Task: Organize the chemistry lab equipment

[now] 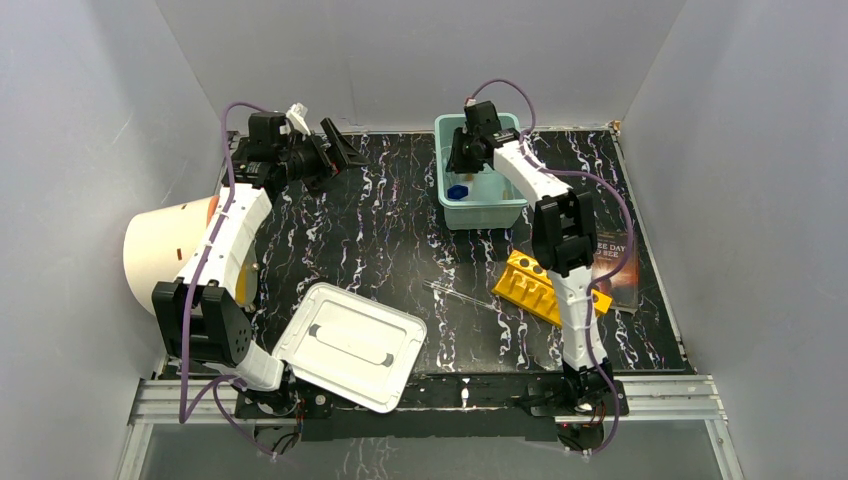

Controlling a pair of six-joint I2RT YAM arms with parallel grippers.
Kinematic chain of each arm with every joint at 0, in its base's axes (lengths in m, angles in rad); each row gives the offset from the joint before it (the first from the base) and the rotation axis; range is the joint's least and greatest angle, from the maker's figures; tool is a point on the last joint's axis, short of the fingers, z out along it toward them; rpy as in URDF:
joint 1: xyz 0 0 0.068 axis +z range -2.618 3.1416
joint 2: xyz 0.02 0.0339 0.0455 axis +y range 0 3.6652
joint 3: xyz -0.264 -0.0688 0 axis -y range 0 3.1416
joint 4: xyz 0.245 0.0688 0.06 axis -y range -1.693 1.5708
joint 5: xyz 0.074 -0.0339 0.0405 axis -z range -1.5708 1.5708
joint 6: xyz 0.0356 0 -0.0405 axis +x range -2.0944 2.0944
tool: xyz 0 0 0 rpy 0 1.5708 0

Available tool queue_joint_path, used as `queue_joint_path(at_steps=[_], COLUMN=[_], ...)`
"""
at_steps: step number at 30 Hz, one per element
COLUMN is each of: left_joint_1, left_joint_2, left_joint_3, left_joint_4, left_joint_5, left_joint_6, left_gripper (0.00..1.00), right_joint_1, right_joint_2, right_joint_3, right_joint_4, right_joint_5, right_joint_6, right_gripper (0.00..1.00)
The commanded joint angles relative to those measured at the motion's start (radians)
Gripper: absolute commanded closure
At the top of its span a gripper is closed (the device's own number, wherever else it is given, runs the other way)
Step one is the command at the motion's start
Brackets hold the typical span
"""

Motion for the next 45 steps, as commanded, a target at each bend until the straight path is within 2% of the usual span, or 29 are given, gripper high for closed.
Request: queue_joint_path(at_steps=[1, 9, 17, 20, 29, 38, 42, 45], left_joint_1=[-0.002, -0.002, -0.002, -0.002, -0.002, -0.002, -0.002, -0.002], left_joint_2=[-0.025, -0.033, -0.028, -0.025, -0.021, -0.022, -0.019, -0.014], left_joint_3=[-0.007, -0.015, -0.016, -0.014, -0.009, 0.007, 0.013, 0.015], left_joint_4=[-0.016, -0.027, -0.043, -0.045, -0.055, -0.074, -0.077, -0.078], left_joint_5=[0.015, 0.007, -0.004, -0.004, -0.011, -0.032, -0.045, -0.045], left_joint_6=[0.038, 0.041, 0.045, 0.045, 0.049, 0.058, 0.061, 0.062], left_gripper=[0.02, 0.02, 0.02, 0.02, 0.02, 0.02, 0.02, 0.02], right_joint_1=[0.004, 0.008, 0.013, 0.013, 0.013, 0.010, 0.009, 0.010], right_joint_2=[0.053, 0.088, 0.085, 0.081, 0.067, 0.003, -0.086, -0.172], right_joint_3=[0.126, 0.143, 0.160, 0.162, 0.169, 0.263, 0.199, 0.087], right_joint_4=[-0.067, -0.094, -0.104, -0.112, -0.139, -0.194, -0.186, -0.173], right_joint_5=[0.006, 0.018, 0.034, 0.044, 0.048, 0.009, 0.044, 0.047], right_joint_6=[0.024, 0.046, 0.035, 0.026, 0.024, 0.023, 0.017, -0.010], right_gripper=[0.79, 0.77, 0.67, 0.60, 0.53, 0.45, 0.43, 0.42])
